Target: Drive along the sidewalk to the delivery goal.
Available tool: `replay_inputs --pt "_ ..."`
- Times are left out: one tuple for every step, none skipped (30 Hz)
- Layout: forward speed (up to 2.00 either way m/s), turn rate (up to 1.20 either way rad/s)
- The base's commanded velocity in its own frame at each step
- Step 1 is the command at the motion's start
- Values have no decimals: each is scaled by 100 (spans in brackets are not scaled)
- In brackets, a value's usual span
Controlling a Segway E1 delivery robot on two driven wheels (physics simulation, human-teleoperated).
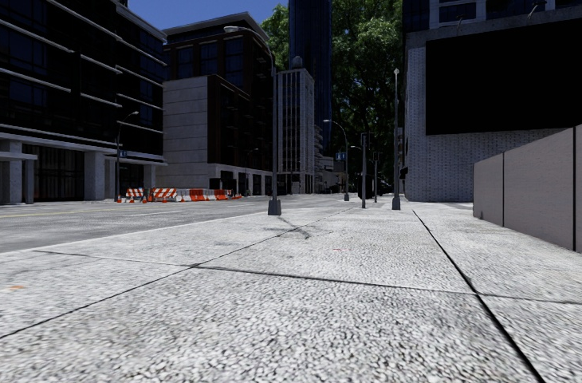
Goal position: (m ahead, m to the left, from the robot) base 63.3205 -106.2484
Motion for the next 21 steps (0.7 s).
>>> replay_inputs --pt "0 0" --pt "0 0" --pt "0 0" --pt "0 0" --pt "0 0" --pt "0 0" --pt "0 0" --pt "0 0" --pt "0 0" --pt "0 0" --pt "0 0" --pt "0 0" --pt "0 0" --pt "0 0" --pt "0 0" --pt "0 0" --pt "0 0" --pt "0 0" --pt "0 0" --pt "0 0" --pt "0 0"
